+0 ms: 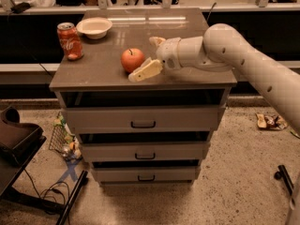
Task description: Place apple into paper bowl
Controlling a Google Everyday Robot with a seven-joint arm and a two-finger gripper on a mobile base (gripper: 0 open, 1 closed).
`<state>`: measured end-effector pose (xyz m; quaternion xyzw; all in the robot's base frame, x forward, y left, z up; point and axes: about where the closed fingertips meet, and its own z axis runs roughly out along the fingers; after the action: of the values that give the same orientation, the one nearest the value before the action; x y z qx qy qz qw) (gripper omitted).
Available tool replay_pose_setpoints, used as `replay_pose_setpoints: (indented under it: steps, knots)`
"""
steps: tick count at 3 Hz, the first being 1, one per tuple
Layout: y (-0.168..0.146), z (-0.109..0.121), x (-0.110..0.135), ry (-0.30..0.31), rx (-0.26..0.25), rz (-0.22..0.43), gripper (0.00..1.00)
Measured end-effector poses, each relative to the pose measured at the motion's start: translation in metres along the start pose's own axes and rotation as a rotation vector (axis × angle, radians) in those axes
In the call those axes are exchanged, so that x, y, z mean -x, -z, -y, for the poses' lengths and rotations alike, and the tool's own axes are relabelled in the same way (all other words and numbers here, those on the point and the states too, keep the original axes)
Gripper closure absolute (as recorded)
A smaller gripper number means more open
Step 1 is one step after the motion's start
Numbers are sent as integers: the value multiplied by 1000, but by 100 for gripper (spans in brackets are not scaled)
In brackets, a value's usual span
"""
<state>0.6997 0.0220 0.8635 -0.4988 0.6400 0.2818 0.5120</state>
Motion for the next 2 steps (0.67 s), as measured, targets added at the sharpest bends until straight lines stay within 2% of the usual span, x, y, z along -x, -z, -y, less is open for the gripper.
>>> replay_pose_setpoints:
  steps: [1,2]
  knots:
    - [-23,-8,-7,-43,41,33,13]
    - [-37,-16,-4,-54,80,79,37]
